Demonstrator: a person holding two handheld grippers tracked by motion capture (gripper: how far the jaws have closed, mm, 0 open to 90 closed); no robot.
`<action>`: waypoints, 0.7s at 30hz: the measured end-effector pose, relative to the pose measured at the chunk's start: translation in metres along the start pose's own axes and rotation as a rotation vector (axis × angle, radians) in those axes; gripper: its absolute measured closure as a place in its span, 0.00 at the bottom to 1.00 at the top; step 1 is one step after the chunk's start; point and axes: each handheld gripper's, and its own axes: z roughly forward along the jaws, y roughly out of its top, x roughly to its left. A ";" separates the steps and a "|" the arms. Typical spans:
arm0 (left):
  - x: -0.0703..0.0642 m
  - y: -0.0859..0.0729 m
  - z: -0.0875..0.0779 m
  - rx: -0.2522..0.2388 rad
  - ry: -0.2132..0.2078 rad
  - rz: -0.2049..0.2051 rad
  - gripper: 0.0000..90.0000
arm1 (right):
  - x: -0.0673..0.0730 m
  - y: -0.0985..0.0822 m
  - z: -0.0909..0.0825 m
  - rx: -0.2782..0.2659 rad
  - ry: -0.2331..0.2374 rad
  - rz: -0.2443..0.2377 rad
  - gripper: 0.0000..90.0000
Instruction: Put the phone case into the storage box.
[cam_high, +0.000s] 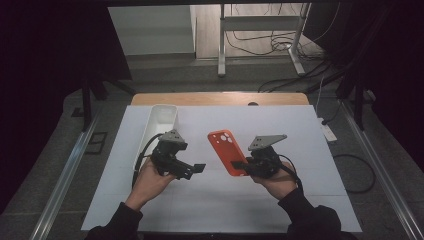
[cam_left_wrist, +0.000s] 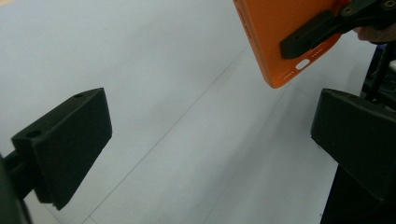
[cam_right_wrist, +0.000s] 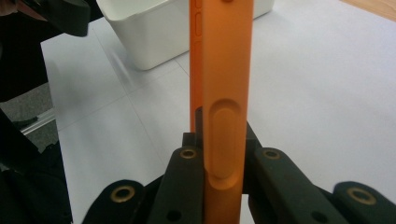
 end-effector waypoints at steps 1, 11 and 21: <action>-0.001 0.000 0.001 0.003 0.001 -0.002 0.00 | 0.001 0.000 0.000 0.000 -0.001 -0.003 0.94; -0.005 0.003 0.006 -0.002 -0.031 -0.014 0.02 | 0.016 0.002 0.008 0.011 0.018 -0.048 0.94; -0.005 0.003 0.003 0.005 -0.114 -0.021 0.42 | 0.027 0.003 0.013 0.017 0.030 -0.080 0.94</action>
